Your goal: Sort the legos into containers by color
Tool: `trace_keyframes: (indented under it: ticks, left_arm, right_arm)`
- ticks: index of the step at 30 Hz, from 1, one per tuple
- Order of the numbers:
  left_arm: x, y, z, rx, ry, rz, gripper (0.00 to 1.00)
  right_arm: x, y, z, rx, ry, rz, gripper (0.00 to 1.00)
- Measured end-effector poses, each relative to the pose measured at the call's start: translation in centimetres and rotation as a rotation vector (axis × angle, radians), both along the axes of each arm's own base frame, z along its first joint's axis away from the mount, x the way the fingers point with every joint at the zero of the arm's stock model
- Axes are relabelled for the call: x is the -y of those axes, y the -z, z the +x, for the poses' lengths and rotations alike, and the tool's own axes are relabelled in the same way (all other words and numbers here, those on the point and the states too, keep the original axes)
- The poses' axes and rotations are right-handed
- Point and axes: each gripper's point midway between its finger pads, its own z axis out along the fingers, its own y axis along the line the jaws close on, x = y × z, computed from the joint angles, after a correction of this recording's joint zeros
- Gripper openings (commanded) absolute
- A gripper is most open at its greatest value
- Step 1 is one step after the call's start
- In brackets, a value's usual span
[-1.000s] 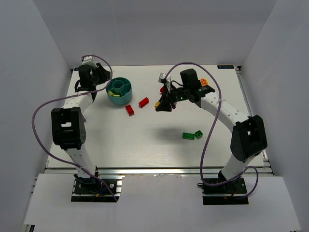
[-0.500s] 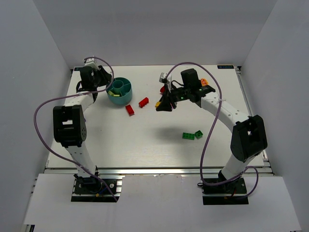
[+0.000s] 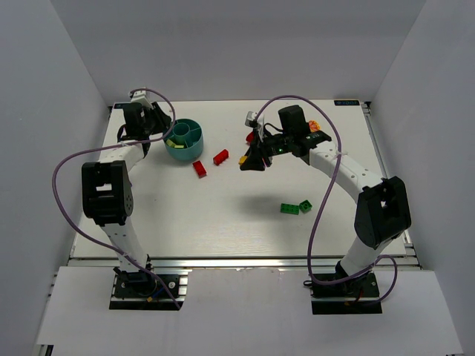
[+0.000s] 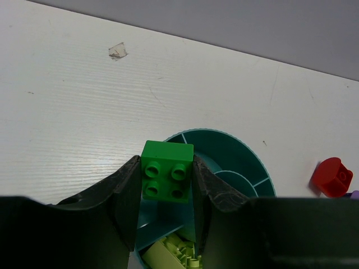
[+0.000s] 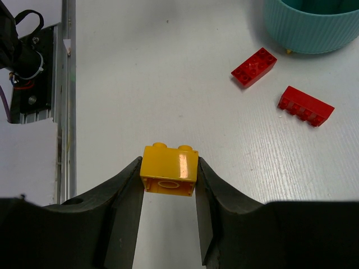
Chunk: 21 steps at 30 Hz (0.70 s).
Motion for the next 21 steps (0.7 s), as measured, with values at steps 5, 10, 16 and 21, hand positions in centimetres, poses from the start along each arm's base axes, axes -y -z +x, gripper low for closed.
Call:
trace_keyframes:
  ticks: [5, 10, 16, 21]
  left_arm:
    - [-0.07, 0.05, 0.00, -0.002, -0.005, 0.001, 0.42]
    - [-0.27, 0.21, -0.03, -0.009, -0.017, 0.002, 0.53]
    - [-0.46, 0.60, -0.20, -0.026, -0.029, 0.004, 0.57]
    - [-0.48, 0.73, -0.27, -0.033, -0.032, 0.001, 0.55]
  right_arm:
    - [0.00, -0.02, -0.03, -0.001, -0.002, 0.001, 0.00]
    - [0.00, -0.02, -0.02, 0.002, -0.003, 0.002, 0.00]
    - [0.00, -0.02, -0.01, 0.005, -0.005, 0.002, 0.00]
    - [-0.02, -0.04, -0.04, 0.007, -0.008, 0.003, 0.00]
